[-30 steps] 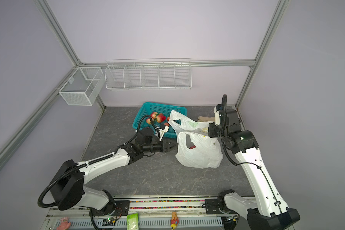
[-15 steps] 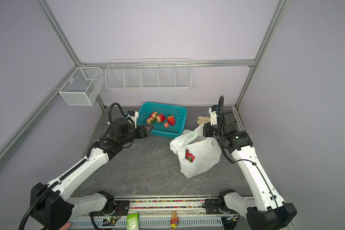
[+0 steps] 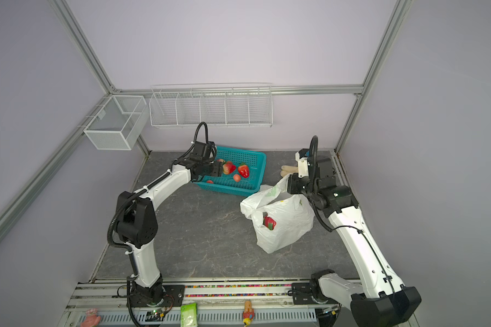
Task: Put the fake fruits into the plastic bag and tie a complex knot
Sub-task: 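Move the left gripper out of the bag and over the teal basket, then grasp the red strawberry in the basket with the left gripper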
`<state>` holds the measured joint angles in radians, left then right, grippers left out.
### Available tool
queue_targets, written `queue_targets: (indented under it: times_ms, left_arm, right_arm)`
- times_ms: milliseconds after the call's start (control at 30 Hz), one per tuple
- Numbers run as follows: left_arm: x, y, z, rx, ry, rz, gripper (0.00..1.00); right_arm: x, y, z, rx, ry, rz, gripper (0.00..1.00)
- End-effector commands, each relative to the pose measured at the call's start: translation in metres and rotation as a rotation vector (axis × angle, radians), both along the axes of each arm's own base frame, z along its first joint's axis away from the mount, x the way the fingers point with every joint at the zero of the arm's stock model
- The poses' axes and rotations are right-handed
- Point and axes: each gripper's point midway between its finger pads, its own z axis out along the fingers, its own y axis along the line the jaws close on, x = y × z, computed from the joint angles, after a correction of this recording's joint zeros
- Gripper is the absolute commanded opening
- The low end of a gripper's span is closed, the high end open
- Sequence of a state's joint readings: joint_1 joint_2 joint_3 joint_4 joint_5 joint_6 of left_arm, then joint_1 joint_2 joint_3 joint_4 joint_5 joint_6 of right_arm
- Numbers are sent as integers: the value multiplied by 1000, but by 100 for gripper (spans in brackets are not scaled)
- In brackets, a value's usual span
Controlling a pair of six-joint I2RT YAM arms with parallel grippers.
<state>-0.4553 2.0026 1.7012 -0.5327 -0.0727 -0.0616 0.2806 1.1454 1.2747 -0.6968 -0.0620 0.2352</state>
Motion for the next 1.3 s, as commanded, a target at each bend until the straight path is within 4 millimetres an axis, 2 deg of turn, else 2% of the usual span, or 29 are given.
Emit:
queue_targets:
  times_ms: [0, 267, 500, 567, 767, 1000, 1267]
  left_arm:
    - [9, -7, -10, 142, 0, -168, 72]
    - [32, -26, -27, 284, -40, -392, 77]
    - [44, -38, -40, 341, -18, -491, 84]
    - [49, -38, -44, 368, -15, -501, 84]
    - [56, -46, -55, 415, -21, -553, 76]
    - [65, -49, -69, 457, -25, -573, 76]
    - [66, -51, -84, 470, -16, -600, 76]
  right_arm:
    - [4, 0, -2, -5, -8, 9, 6]
    - [5, -1, -3, -13, -2, 3, 6]
    - [4, -2, -1, -7, -3, -1, 6]
    - [3, -2, 0, -5, -6, -2, 6]
    - [0, -3, 1, 0, -5, -5, 6]
    - [-4, -5, 1, -3, -11, -12, 6]
    - [-5, -6, -5, -11, -1, -14, 6]
